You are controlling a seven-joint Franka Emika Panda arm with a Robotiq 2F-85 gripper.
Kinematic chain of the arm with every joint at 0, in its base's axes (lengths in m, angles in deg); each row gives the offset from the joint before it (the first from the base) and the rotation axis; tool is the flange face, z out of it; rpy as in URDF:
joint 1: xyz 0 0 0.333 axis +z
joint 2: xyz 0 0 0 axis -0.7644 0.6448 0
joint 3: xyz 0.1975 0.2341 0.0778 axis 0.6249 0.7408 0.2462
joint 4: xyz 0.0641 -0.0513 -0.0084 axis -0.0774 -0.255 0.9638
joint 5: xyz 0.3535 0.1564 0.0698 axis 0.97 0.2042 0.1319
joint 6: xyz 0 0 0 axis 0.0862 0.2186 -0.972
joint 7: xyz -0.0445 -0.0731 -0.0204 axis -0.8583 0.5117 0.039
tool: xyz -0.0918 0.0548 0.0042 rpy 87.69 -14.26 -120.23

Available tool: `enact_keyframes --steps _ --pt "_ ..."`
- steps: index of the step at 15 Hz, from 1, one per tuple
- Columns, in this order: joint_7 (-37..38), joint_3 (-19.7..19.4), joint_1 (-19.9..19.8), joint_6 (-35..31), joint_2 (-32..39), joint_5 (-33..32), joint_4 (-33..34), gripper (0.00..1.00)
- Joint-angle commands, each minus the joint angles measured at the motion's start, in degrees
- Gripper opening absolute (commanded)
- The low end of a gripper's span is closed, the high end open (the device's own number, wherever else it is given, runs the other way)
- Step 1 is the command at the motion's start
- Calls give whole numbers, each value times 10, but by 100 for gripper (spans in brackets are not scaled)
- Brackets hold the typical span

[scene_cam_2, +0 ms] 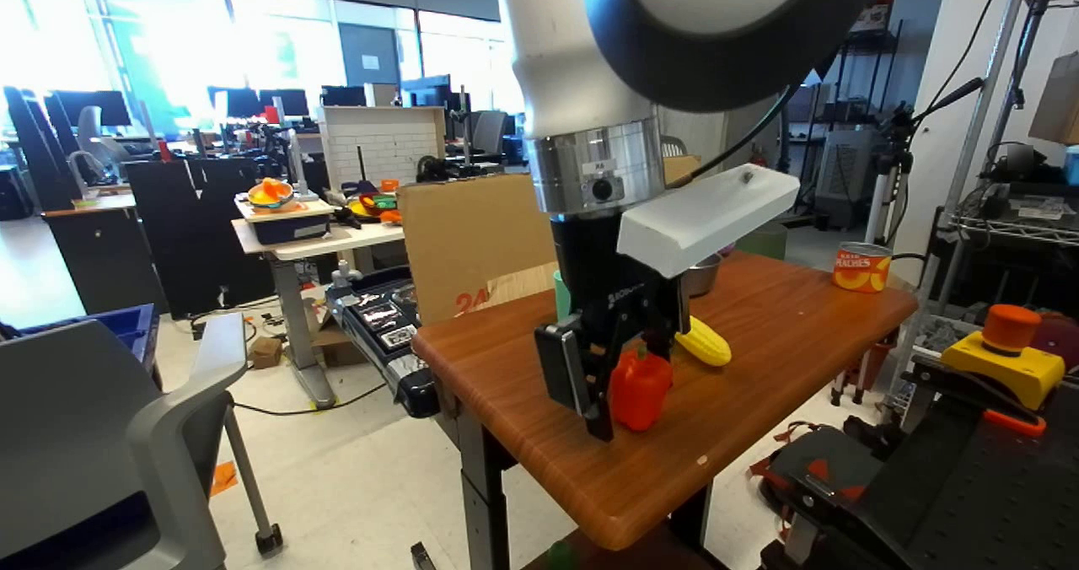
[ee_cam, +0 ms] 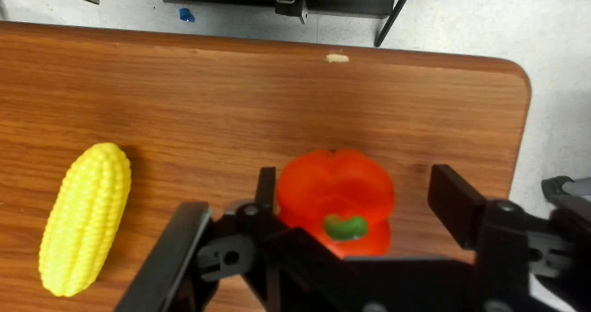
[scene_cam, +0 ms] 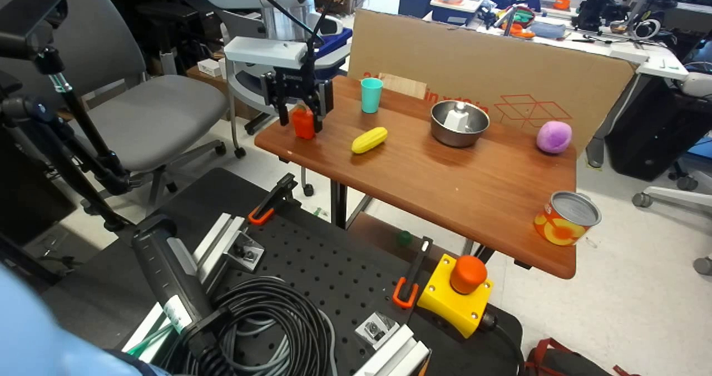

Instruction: Move the orange thing to the right

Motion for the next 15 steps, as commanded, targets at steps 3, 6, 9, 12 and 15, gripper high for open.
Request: enact_keyframes --steps 3,6,9,12,15 --pt "1 -16 25 17 -14 -10 5 37" --pt "-6 -8 19 16 -61 3 -23 20" --pt "-23 -6 -10 21 -129 31 -52 20" --pt "-50 -18 -57 37 -196 61 -79 20" --pt "-94 -47 -114 69 -232 69 -79 20"
